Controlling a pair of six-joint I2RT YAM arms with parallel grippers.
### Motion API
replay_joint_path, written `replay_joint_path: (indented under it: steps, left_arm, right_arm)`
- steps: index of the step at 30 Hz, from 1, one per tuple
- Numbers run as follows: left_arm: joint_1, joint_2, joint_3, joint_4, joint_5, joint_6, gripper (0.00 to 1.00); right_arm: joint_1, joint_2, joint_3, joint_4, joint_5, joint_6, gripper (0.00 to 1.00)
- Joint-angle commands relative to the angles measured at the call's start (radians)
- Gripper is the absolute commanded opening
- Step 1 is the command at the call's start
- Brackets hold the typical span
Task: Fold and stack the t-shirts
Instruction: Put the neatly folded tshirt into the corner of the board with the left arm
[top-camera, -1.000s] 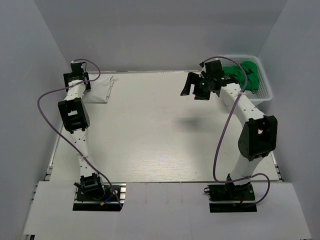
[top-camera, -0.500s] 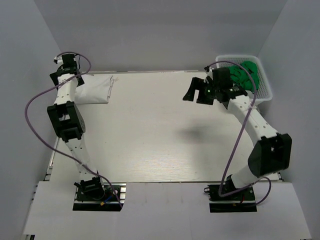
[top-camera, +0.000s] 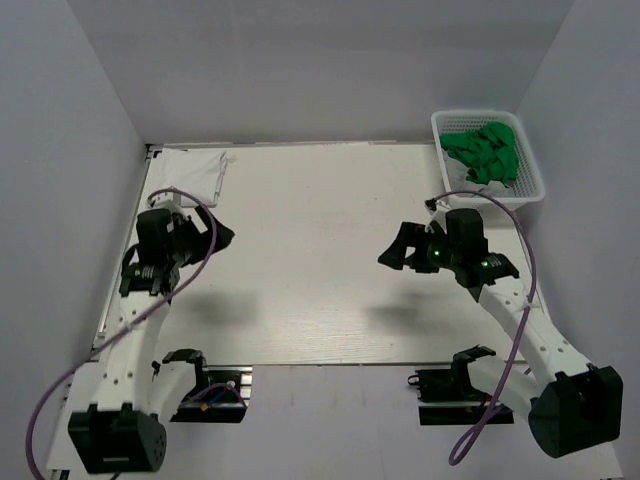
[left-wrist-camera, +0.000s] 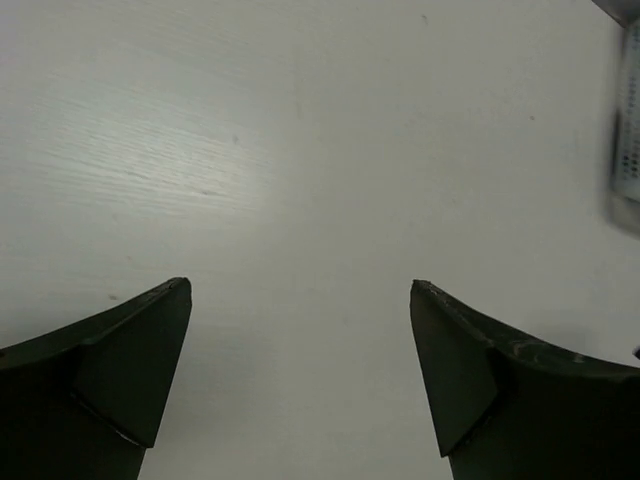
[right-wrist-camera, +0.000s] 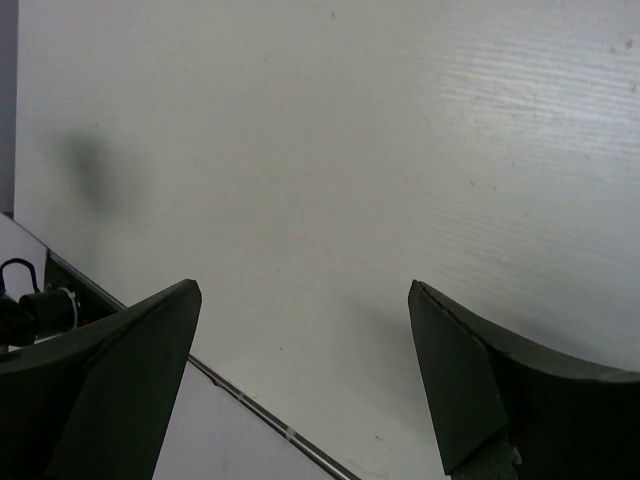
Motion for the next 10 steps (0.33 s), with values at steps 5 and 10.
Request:
replay_joint_path:
  steps: [5, 10]
  left_arm:
    - [-0.025, -0.268, -0.046, -0.090, 0.018, 0.008, 1.00]
    - [-0.025, -0.320, -0.055, -0.113, -0.005, 0.021, 1.00]
  right_arm:
    - [0.000, -0.095, -0.102, 0.070, -0.063, 0.009, 0.90]
    - [0.001, -0.118, -0.116, 0.099, -0.072, 0.029, 0.90]
